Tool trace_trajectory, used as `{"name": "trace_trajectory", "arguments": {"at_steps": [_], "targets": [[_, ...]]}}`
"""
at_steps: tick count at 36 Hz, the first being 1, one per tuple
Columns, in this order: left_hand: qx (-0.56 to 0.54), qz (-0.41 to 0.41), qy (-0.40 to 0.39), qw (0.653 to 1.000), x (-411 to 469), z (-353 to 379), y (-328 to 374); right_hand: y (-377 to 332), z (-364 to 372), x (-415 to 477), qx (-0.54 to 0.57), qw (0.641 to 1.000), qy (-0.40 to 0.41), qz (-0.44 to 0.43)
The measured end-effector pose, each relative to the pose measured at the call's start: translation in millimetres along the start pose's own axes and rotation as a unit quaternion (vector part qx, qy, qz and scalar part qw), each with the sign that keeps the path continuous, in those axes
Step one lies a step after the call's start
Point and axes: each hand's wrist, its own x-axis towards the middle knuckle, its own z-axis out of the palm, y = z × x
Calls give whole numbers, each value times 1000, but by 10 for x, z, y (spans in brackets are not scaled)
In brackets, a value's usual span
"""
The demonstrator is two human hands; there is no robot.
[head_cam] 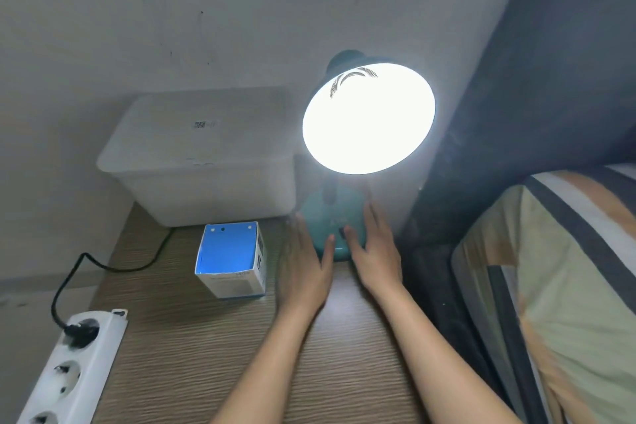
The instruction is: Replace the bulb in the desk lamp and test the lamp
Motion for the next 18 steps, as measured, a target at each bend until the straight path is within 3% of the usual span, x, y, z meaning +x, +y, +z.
{"name": "trace_trajectory", "arguments": {"at_steps": [10,18], "targets": [[-18,1,-2,1000,7,9,2,-58,65,53,68,997,30,32],[-17,-14,-7,1000,-1,-49,43,-50,99,-11,-15,1000,25,9]]}}
